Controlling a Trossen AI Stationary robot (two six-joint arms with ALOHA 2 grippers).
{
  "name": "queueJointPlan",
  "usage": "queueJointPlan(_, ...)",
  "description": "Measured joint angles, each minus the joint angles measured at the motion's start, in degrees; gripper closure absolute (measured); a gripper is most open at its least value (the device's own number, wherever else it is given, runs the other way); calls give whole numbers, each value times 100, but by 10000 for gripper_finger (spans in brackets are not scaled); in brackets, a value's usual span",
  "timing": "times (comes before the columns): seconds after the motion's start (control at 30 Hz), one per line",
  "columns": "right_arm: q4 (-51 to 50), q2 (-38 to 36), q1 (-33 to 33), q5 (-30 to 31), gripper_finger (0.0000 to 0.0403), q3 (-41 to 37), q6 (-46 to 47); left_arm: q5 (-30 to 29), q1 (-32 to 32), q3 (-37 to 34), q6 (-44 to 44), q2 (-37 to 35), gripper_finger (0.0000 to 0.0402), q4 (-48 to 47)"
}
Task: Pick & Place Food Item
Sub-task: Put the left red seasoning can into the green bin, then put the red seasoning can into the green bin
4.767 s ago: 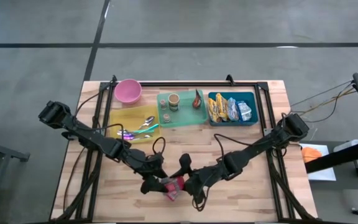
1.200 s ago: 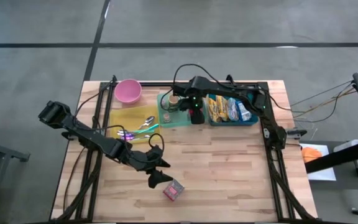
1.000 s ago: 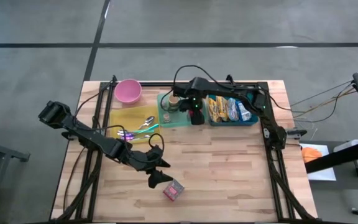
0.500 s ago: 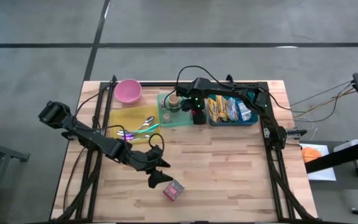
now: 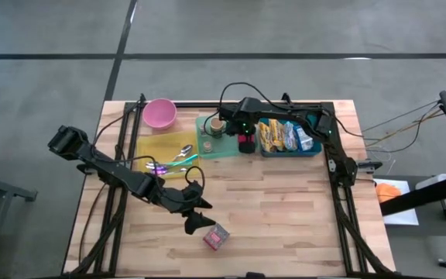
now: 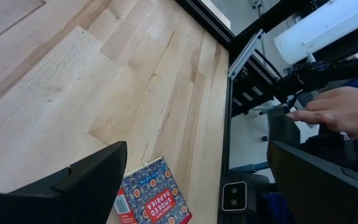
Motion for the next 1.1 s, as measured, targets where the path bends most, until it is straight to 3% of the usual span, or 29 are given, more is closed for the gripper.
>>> queueJointPlan(0.73,-335,-1469,857,-109,137,-61,636,1,0,-1,0,0,10,0)
queueJointPlan(1.1,-172,-2302,1882,-219,264,-733,1071,0,-1,0,-1,0,10,-2)
